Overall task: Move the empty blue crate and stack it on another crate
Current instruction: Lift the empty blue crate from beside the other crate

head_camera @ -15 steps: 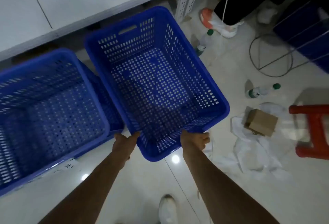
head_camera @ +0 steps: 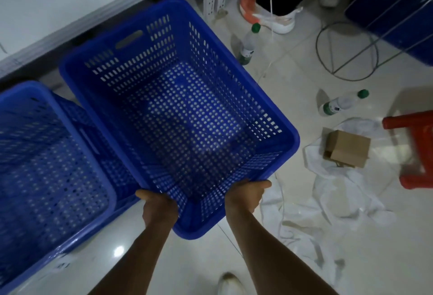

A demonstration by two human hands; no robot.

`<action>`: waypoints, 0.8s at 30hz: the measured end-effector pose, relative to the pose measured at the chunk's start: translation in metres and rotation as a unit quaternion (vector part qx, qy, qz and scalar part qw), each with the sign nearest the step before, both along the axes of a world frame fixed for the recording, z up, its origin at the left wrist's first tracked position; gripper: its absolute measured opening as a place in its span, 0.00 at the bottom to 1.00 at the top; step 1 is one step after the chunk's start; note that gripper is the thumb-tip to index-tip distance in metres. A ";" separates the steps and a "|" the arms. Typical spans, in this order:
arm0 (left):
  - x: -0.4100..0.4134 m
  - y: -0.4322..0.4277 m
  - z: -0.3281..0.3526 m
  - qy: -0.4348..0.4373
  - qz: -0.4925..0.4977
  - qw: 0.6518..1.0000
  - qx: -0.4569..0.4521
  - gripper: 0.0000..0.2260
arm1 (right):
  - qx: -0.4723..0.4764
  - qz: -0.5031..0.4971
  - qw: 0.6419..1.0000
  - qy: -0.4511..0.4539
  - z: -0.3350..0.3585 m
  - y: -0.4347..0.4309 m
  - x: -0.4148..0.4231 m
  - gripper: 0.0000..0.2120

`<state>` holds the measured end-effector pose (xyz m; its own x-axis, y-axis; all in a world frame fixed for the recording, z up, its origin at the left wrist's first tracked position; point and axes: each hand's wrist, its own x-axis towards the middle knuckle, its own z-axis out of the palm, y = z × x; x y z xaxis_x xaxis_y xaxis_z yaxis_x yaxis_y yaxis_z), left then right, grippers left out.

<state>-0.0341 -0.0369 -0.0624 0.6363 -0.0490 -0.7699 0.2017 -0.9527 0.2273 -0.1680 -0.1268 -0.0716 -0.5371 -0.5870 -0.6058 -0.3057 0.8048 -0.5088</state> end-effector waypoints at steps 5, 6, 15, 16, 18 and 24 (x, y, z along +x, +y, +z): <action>-0.002 0.002 0.001 -0.048 -0.013 0.999 0.006 0.17 | -0.028 0.013 0.999 0.012 -0.005 0.003 0.003 0.10; -0.003 0.001 0.005 -0.052 -0.013 0.999 0.003 0.16 | -0.027 0.012 1.000 0.010 -0.005 0.003 0.004 0.10; -0.005 -0.001 0.002 -0.056 -0.007 0.998 0.008 0.24 | -0.024 -0.039 0.999 -0.016 -0.008 -0.001 0.003 0.13; -0.005 -0.001 0.002 -0.055 -0.002 0.998 0.007 0.25 | -0.025 -0.045 0.998 -0.023 -0.008 0.000 0.002 0.13; -0.005 -0.001 0.004 -0.051 0.009 0.999 0.001 0.24 | -0.032 -0.056 0.997 -0.034 -0.007 0.001 0.001 0.13; 0.003 0.005 0.005 -0.017 0.054 0.998 -0.041 0.16 | -0.020 -0.122 0.983 -0.132 -0.003 -0.002 -0.009 0.10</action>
